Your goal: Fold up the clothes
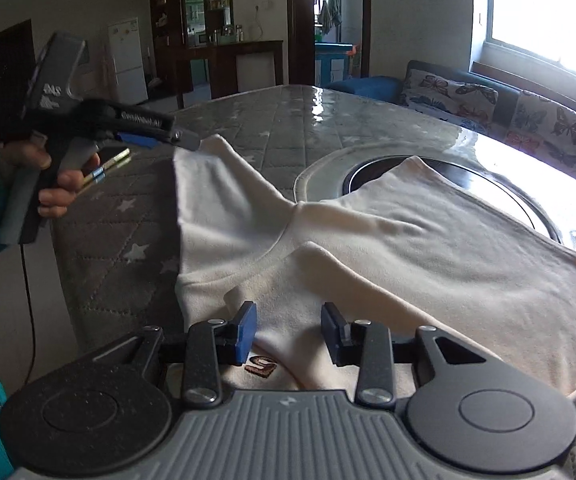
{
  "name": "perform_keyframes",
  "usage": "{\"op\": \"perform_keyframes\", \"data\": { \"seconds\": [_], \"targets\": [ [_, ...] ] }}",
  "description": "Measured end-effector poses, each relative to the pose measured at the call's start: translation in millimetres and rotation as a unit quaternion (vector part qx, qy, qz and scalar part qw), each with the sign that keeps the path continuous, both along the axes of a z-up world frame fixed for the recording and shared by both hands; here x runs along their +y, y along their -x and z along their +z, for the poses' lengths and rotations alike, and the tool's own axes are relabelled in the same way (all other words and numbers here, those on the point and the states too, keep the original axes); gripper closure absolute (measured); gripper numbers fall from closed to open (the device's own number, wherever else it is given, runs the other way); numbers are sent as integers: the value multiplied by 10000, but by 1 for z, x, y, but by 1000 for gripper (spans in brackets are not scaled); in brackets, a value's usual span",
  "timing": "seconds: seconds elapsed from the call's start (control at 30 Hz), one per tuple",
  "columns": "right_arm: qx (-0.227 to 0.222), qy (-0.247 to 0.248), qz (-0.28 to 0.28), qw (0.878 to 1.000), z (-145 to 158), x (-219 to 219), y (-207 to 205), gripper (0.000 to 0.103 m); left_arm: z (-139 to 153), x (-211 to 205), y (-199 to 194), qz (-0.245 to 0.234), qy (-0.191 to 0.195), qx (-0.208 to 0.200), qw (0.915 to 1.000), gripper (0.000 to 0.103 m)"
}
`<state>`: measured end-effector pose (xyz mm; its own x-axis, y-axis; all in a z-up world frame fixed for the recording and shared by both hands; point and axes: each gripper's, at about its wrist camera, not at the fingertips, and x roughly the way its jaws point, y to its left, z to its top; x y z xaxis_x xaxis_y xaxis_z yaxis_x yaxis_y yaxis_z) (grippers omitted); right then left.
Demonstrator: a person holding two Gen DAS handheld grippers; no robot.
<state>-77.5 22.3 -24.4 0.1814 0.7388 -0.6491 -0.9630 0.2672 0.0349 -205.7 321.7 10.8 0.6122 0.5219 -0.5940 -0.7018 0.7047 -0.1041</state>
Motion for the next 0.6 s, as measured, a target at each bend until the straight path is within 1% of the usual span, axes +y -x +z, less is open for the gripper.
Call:
{"op": "perform_keyframes", "data": {
  "seconds": [0.07,0.13,0.2,0.27,0.3,0.33,0.43,0.53,0.57,0.6],
  "targets": [
    [15,-79,-55,10000,7,-6,-2,67,-3,6,-2,82,83,17,9999,24],
    [-33,-115,-113,9999,10,-10,-4,67,-6,11,-4,145,175,15,9997,28],
    [-17,-187,-212,9996,14,-16,-7,67,-9,17,-7,197,284,33,9994,37],
    [-22,-265,-316,9991,18,-22,-10,67,-11,23,-8,263,396,30,9989,43],
    [-26,-276,-332,9991,19,-23,-10,67,-12,26,-9,298,446,27,9986,44],
    [-24,-300,-365,9989,20,-26,-11,67,-13,28,-9,356,454,10,9983,45],
    [-32,-352,-436,9984,23,-34,-10,67,-14,32,-6,543,462,-26,9975,55],
    [-27,-408,-516,9978,25,-43,-9,67,-13,33,-4,674,493,-57,9965,58],
    [-19,-430,-551,9976,26,-46,-9,66,-13,32,-4,707,445,-18,9965,65],
    [-18,-441,-582,9973,26,-49,-9,66,-14,31,-5,727,387,21,9966,77]
  ]
}}
